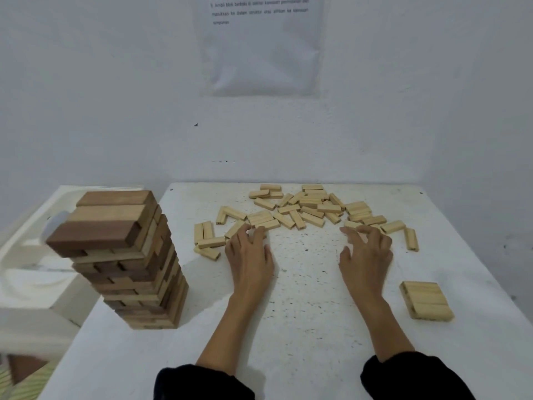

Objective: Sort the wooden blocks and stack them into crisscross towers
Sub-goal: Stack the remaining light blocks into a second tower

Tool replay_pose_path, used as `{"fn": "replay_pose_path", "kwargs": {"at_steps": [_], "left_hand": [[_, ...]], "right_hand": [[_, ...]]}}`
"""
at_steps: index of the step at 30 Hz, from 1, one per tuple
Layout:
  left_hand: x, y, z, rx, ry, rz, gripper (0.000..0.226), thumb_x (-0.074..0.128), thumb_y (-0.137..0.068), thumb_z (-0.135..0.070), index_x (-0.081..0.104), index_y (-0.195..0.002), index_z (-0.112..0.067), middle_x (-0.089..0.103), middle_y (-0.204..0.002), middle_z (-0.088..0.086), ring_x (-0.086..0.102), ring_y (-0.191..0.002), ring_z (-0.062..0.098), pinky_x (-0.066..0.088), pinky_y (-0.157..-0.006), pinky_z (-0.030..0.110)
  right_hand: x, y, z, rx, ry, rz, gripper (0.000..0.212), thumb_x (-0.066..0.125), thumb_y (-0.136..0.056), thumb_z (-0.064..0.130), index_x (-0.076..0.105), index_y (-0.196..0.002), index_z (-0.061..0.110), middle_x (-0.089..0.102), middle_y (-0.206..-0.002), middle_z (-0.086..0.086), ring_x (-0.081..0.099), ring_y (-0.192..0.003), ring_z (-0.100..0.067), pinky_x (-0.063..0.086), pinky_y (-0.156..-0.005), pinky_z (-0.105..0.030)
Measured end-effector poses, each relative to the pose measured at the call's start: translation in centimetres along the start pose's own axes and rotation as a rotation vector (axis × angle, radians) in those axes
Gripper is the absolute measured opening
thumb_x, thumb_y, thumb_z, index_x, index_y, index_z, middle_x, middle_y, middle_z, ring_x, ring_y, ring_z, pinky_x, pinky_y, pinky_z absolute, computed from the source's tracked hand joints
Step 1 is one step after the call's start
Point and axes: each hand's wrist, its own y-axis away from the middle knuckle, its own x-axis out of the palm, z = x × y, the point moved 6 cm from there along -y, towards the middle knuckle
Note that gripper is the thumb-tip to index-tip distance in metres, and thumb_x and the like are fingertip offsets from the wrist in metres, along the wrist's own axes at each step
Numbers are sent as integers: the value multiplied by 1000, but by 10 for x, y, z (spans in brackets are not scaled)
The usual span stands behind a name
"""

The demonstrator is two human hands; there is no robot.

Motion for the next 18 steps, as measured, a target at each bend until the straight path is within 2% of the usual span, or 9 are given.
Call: {"fn": "replay_pose_path", "kwargs": {"at_steps": [3, 6, 11, 15, 18], "left_hand": [[1, 0, 1, -14, 27, -18, 39, 53, -88, -7, 57, -126, -12, 43, -138, 17, 36, -130, 33, 23, -105, 40], [1, -1, 3, -33, 58, -20, 41, 49, -89, -3, 56, -127, -15, 39, -139, 15, 33, -130, 31, 20, -105, 36], [1, -1, 3, -33, 75, -38, 44, 47, -85, 6, 58, -123, -14, 40, -137, 14, 34, -127, 31, 20, -105, 35], [0, 0, 1, -15, 85, -39, 50, 44, -83, 12, 58, -124, -15, 38, -137, 10, 32, -126, 27, 16, -105, 31], [-2, -1, 0, -12, 89, -42, 51, 43, -84, 12, 58, -124, -16, 39, -136, 9, 32, -125, 26, 17, -105, 31]], "right_hand": [[-1, -3, -5, 5, -113, 37, 33, 62, -78, -9, 71, -103, 10, 57, -102, -13, 46, -101, -30, 44, -81, -41], [-1, -5, -2, -36, -169, 44, 35, 63, -77, -11, 71, -103, 10, 58, -100, -14, 50, -97, -32, 48, -79, -42], [6, -8, -10, -9, -90, 88, 30, 68, -81, 4, 68, -111, 10, 61, -104, -16, 43, -101, -35, 40, -76, -40], [4, -15, -12, 39, -104, 72, 37, 65, -85, 11, 59, -122, 8, 59, -105, -19, 45, -103, -35, 38, -82, -40], [10, -22, -20, 126, 62, 150, 47, 56, -92, 21, 45, -135, 7, 51, -121, -23, 41, -115, -38, 34, -90, -45]]}}
